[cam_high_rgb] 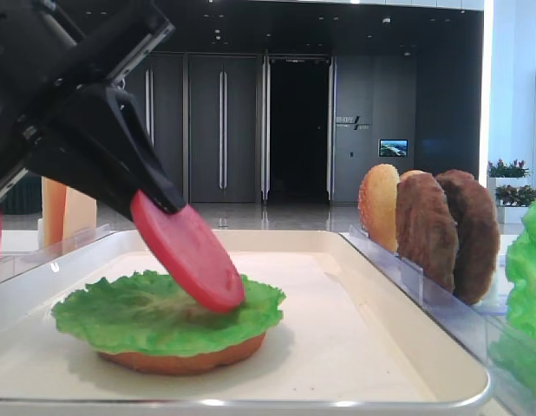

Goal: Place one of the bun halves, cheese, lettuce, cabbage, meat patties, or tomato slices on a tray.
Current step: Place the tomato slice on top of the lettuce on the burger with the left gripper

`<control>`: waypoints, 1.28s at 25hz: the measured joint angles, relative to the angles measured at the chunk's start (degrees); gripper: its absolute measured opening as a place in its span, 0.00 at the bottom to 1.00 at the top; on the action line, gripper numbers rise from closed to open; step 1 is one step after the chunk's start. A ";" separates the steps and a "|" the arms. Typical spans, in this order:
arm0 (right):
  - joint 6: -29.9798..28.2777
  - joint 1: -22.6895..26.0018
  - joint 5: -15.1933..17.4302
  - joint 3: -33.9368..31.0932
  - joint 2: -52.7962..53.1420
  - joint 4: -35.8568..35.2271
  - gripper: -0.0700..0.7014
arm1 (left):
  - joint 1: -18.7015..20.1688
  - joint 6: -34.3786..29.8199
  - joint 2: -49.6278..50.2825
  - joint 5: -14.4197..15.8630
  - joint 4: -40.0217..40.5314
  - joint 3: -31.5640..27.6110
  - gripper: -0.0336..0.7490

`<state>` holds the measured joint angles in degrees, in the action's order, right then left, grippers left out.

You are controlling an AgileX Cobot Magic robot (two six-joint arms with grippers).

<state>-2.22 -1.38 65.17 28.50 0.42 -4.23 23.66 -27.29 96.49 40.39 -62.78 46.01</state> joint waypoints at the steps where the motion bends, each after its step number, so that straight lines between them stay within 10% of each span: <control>1: 0.00 0.00 0.00 0.00 0.00 0.00 0.66 | 0.00 -0.18 0.18 0.00 0.00 0.00 0.12; 32: 0.00 0.00 0.00 0.00 0.00 -0.05 0.66 | 0.00 -11.79 3.75 0.76 -9.68 0.06 0.12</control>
<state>-2.22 -1.38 65.17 28.50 0.42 -4.28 23.66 -39.08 100.24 41.15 -72.46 46.07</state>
